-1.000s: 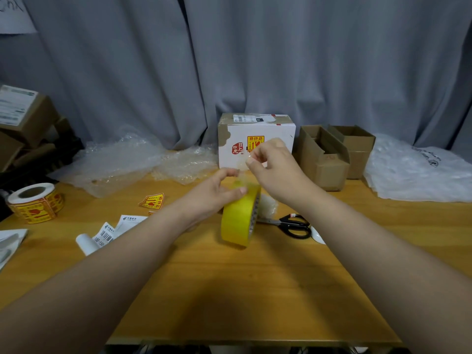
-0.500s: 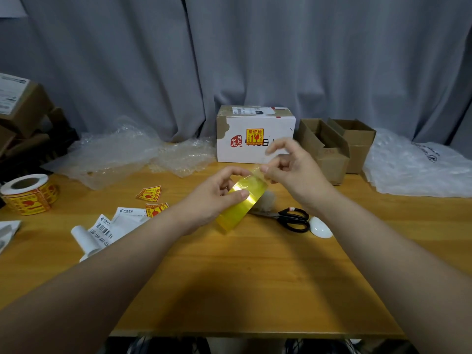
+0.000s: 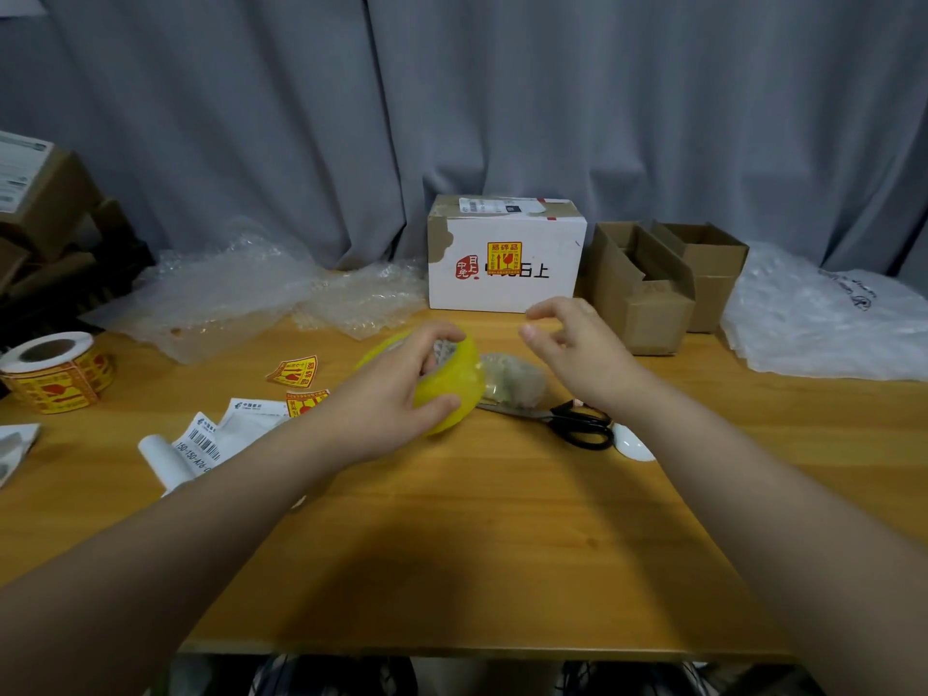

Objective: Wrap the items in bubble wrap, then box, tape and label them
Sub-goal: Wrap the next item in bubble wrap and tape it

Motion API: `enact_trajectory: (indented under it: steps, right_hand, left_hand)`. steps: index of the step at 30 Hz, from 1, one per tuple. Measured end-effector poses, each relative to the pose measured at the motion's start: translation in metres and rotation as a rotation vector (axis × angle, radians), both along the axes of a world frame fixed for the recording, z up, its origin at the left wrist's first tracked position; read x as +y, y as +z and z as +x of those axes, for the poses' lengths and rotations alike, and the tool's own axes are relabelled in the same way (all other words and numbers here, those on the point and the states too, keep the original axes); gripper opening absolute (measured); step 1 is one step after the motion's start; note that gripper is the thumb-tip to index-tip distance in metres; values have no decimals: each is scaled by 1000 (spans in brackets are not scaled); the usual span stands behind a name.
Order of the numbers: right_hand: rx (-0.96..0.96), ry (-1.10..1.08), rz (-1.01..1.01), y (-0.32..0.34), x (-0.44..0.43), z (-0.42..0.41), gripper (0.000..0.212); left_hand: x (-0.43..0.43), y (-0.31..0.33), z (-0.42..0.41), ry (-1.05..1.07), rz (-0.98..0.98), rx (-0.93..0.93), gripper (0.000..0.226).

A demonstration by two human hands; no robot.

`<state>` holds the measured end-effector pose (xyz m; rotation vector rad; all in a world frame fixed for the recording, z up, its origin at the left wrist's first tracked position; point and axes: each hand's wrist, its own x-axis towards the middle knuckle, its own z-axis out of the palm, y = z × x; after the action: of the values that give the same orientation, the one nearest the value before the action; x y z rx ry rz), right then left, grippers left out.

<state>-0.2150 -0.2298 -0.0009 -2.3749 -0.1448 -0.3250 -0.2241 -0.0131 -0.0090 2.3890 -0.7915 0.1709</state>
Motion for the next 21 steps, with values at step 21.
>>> enact_trajectory:
  steps: [21]
  right_hand:
    - [107, -127, 956, -43, 2, 34, 47]
  left_hand:
    - [-73, 0, 48, 159, -119, 504, 31]
